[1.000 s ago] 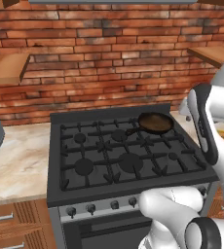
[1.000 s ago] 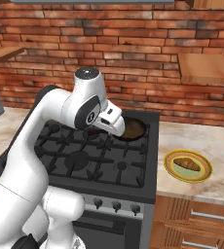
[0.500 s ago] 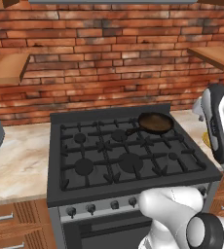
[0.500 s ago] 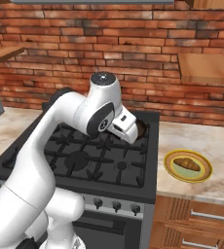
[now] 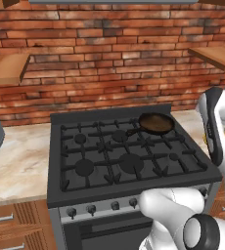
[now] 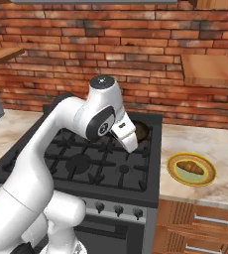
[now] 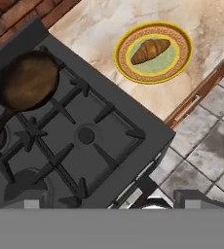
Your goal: Pick the croissant and place it on the pan. Then turn on the stove to warm the croissant.
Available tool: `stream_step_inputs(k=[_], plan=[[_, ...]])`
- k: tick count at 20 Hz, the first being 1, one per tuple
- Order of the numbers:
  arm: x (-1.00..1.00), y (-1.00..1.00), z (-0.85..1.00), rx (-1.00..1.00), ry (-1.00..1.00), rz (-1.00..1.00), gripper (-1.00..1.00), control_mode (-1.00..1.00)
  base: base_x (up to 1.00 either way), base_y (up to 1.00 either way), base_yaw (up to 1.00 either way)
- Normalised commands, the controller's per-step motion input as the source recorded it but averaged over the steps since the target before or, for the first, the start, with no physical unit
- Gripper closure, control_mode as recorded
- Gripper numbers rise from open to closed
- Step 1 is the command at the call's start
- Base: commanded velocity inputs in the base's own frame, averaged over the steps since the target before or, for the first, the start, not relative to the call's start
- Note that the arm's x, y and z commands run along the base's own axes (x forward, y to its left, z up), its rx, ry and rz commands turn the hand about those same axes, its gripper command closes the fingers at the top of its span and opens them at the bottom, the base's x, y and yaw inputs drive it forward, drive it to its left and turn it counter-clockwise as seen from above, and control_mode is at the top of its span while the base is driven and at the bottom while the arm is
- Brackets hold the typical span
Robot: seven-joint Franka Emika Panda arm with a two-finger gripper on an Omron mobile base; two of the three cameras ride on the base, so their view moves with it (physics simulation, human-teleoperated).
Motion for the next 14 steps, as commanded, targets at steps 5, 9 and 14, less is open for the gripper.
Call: stream_step_inputs(k=[5,9,14], plan=[[0.0,-0.28,-0.03,0.07,0.0,-0.27,-1.0,-1.0,0.0,0.0,0.0],[0.0,-0.4,0.0,0.1,0.0,-0.18,-1.0,-1.0,0.0,0.0,0.0],[0.0,-0.37,0.0,0.08,0.0,-0.15,-1.0,-1.0,0.0,0.0,0.0]])
